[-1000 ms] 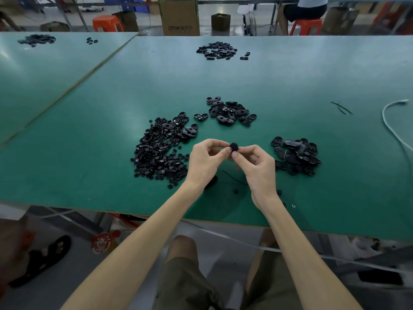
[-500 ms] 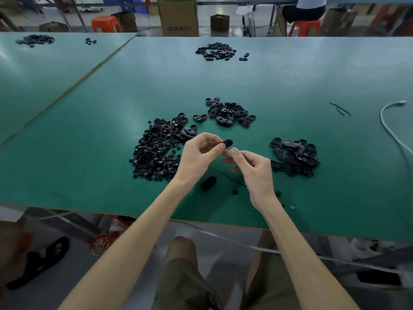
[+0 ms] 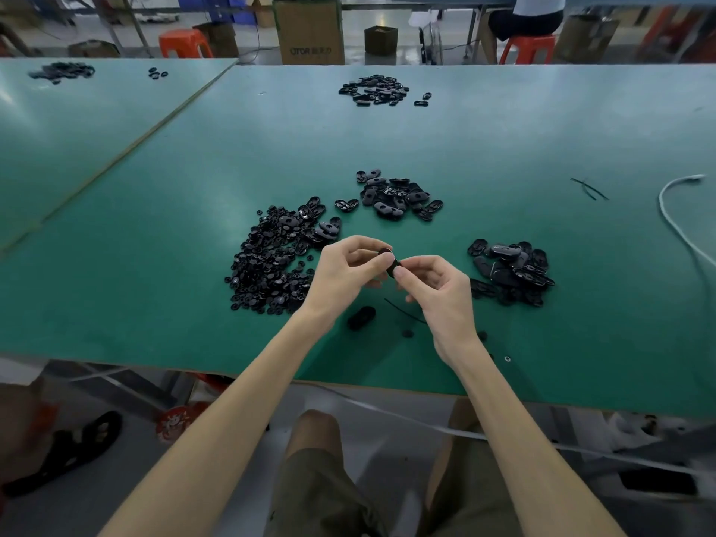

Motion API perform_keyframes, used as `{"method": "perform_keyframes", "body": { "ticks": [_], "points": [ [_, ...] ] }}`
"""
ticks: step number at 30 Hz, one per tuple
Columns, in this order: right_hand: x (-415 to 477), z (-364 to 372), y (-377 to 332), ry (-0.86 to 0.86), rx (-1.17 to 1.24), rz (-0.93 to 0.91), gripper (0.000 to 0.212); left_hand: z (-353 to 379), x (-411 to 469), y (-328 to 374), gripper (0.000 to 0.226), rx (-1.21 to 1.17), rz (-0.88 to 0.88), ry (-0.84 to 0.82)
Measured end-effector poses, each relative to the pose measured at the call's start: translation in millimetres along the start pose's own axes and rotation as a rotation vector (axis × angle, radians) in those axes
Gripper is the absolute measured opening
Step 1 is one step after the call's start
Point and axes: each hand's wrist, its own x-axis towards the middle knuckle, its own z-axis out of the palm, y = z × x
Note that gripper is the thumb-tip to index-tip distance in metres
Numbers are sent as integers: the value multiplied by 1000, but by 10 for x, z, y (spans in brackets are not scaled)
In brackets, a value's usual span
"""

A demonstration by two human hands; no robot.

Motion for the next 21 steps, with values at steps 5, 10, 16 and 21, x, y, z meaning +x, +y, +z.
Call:
{"method": "perform_keyframes", "body": {
  "ticks": [5,10,16,21],
  "points": [
    [-5,2,-7,14,-8,-11,12,110,-40,-29,10,-56,-65,35],
    [-3,-5,-9,37,-20,1,15,153,-45,2,19,-96,-87,11],
    [-6,0,-11,75,55,-23,10,80,-59,53,19,-54,-16,-107],
    [14,-11,23,108,62,-8,8,15,-68,66,25,10,-1,-175]
  ]
}}
